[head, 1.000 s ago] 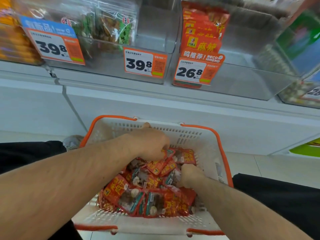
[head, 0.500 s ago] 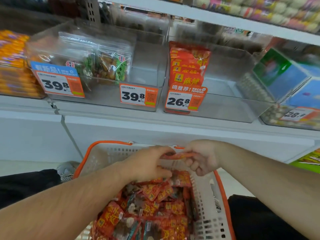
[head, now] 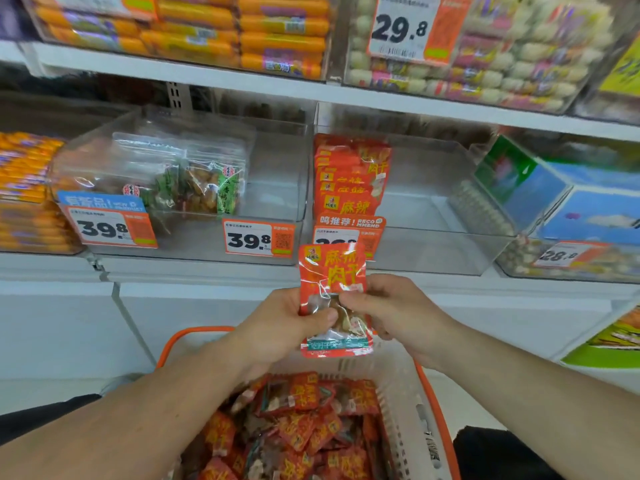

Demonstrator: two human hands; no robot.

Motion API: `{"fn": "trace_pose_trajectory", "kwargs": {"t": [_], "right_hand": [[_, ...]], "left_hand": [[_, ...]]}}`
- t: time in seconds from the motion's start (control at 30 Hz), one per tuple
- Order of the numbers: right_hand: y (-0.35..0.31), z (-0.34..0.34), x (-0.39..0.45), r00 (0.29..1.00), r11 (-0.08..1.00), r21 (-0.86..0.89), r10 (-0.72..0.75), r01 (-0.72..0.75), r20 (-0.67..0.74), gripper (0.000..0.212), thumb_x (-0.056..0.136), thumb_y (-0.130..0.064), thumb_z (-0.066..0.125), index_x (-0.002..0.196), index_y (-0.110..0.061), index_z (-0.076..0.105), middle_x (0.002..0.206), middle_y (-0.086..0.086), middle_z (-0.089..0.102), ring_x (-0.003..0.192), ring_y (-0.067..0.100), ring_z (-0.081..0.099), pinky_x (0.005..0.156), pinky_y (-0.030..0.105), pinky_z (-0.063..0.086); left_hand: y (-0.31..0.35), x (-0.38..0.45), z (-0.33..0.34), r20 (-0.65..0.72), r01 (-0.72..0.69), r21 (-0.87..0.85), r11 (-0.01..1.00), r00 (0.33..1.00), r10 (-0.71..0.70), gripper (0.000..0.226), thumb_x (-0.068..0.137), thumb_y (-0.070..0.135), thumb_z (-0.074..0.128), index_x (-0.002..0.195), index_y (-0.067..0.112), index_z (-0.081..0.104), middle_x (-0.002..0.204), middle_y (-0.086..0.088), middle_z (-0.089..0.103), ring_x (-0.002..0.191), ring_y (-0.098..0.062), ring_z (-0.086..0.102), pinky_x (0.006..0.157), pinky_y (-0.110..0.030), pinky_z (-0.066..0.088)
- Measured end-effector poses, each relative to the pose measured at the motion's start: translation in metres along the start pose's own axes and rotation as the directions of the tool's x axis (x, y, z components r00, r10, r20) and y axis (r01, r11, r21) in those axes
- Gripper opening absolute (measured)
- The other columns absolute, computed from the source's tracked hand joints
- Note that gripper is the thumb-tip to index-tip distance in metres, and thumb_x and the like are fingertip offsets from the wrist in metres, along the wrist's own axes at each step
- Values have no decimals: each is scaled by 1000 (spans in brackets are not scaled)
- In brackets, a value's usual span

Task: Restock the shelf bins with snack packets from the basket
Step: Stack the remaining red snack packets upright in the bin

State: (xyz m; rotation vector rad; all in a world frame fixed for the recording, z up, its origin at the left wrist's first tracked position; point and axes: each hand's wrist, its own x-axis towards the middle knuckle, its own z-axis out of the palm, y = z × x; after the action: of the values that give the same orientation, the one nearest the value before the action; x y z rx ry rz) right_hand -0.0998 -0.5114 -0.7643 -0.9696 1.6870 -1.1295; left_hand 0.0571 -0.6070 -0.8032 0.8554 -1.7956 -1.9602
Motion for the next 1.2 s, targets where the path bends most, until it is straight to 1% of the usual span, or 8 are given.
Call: {"fn": "trace_pose_trajectory", "kwargs": {"t": [0.1, 0.23, 0.33, 0.43, 0.53, 0.63, 0.93, 1.2], "right_hand": [[-3, -4, 1, 1000, 999, 33, 14, -14, 4, 12, 90, -5, 66, 100, -2, 73, 71, -3, 71, 55, 5, 61, 49, 12, 43], [-5, -18, 9, 989, 961, 236, 132, -143, 62, 37, 79, -17, 73, 113, -4, 70, 110, 19, 72, 107, 42, 65, 95, 46, 46], [-20, -42, 15, 994, 911, 398, 101, -106, 32, 45, 79, -21, 64, 119, -1, 67, 114, 19, 70, 98, 34, 68, 92, 46, 50], [-40, -71, 25, 987, 849, 527, 101, -18, -129, 33, 92, -18, 55, 118, -2, 67, 104, 12, 74, 79, 21, 70, 66, 30, 56], [-55, -98, 42, 935, 839, 542, 155, 46, -319, 14, 97, -18, 52, 93, -14, 65, 66, -2, 64, 40, 6, 50, 33, 16, 30], [-65, -121, 72, 875, 891, 454, 204, 19, -438, 22, 97, -21, 56, 75, -20, 52, 49, -7, 42, 38, 5, 27, 33, 15, 17], [-54, -144, 187, 815, 999, -14, 25, -40, -579, 18, 85, -18, 74, 79, -14, 58, 75, 9, 61, 52, 14, 44, 47, 24, 31], [-48, -132, 242, 884, 980, -178, -8, -85, -467, 22, 90, -13, 67, 72, -14, 55, 82, 12, 63, 63, 19, 53, 55, 26, 38]], "left_hand": [[9, -2, 7, 38, 11, -10, 1000, 999, -11, 18, 91, 7, 64, 107, 11, 70, 101, -6, 76, 95, -21, 72, 87, -31, 57], [28, 7, 11, -52, -98, 159, 982, 993, 107, 10, 92, 25, 66, 85, 20, 71, 75, -1, 72, 67, -11, 65, 62, -23, 50], [49, 29, 3, -294, -374, 457, 807, 793, 534, 17, 84, 44, 67, 91, 30, 61, 84, 3, 60, 68, -7, 52, 63, -18, 41], [77, 54, -6, -273, -367, 720, 590, 631, 726, 42, 82, 36, 71, 117, 22, 53, 102, 11, 45, 86, -6, 47, 76, -22, 38], [95, 85, -16, -178, -287, 845, 451, 643, 744, 71, 75, 54, 66, 132, 16, 47, 129, 4, 38, 112, -10, 44, 92, -27, 38], [99, 109, -21, -132, -275, 846, 457, 722, 679, 98, 63, 74, 54, 141, 17, 38, 143, 3, 28, 126, -16, 41, 105, -36, 40], [92, 128, -23, -107, -284, 818, 500, 779, 618, 115, 51, 83, 55, 146, 24, 30, 146, 13, 23, 135, -7, 28, 108, -31, 35], [86, 131, -25, -104, -341, 805, 486, 725, 681, 106, 54, 77, 58, 143, 24, 35, 140, 13, 31, 131, -6, 33, 104, -19, 29]]}}
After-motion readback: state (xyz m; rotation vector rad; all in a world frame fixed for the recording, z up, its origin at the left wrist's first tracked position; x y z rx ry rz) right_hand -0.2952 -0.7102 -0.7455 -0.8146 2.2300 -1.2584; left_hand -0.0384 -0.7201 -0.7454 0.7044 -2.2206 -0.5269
